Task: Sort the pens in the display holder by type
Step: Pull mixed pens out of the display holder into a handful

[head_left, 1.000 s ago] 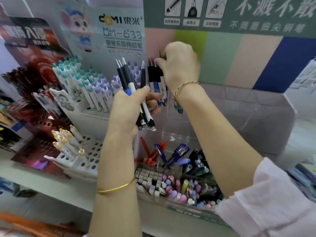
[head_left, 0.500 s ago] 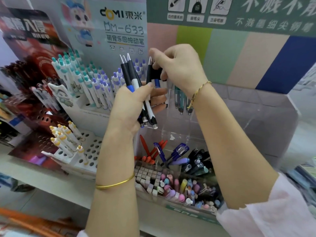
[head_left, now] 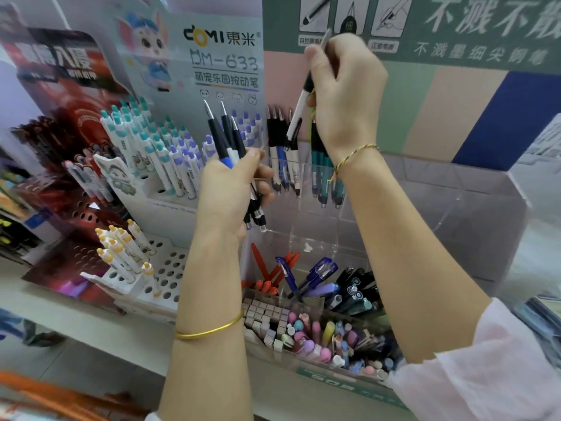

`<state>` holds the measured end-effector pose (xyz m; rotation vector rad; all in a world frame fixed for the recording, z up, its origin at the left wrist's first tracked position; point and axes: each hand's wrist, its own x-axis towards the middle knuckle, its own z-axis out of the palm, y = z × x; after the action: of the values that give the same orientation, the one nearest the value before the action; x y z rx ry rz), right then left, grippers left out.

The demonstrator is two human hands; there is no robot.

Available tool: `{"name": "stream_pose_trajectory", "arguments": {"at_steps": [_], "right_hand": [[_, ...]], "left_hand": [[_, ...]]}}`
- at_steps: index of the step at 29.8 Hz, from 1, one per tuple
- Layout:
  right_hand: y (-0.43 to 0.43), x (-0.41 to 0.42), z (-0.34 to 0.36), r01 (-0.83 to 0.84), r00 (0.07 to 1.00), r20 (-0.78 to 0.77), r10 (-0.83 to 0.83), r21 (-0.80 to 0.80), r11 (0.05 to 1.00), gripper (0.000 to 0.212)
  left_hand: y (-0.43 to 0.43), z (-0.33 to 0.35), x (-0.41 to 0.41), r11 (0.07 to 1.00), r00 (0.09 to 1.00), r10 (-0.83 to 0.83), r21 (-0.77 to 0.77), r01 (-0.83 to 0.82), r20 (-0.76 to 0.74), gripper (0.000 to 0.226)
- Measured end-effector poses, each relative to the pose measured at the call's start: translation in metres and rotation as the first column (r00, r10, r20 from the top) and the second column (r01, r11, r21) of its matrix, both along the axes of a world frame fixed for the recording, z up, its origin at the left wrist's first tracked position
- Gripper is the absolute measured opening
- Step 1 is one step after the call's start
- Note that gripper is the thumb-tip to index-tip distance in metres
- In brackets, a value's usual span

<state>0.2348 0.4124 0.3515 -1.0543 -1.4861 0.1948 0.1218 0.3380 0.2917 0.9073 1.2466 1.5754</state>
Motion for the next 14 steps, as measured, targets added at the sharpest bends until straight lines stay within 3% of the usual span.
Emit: {"name": "stream_pose_trajectory", "arguments": {"at_steps": [2,4,10,14], "right_hand": [[0.003,-0.005,-0.005,0.044,0.973,0.228,-0.026,-0.075,0.996,0.021],[0.006,-0.01,-0.011,0.042,0.94,0.34,0.022,-0.178,0.983,0.021],[0.003,-0.026,-0.021,0.048,0.904,0.416,0.097,-0.326,0.944,0.036],[0.005,-0.029,-0.023,0.049,0.901,0.418,0.115,-0.361,0.931,0.031]], "left_hand": [[-0.001,0.0,0.001,1.0,0.999,-0.028,-0.001,0.028,-0.023,0.017],[0.0,-0.001,0.002,0.999,0.999,-0.051,-0.015,0.05,-0.019,0.02],[-0.001,-0.001,0.001,0.997,0.996,-0.055,-0.051,0.058,0.067,0.004],[-0.001,-0.002,-0.001,0.997,0.995,-0.059,-0.036,0.062,0.08,0.012]]}}
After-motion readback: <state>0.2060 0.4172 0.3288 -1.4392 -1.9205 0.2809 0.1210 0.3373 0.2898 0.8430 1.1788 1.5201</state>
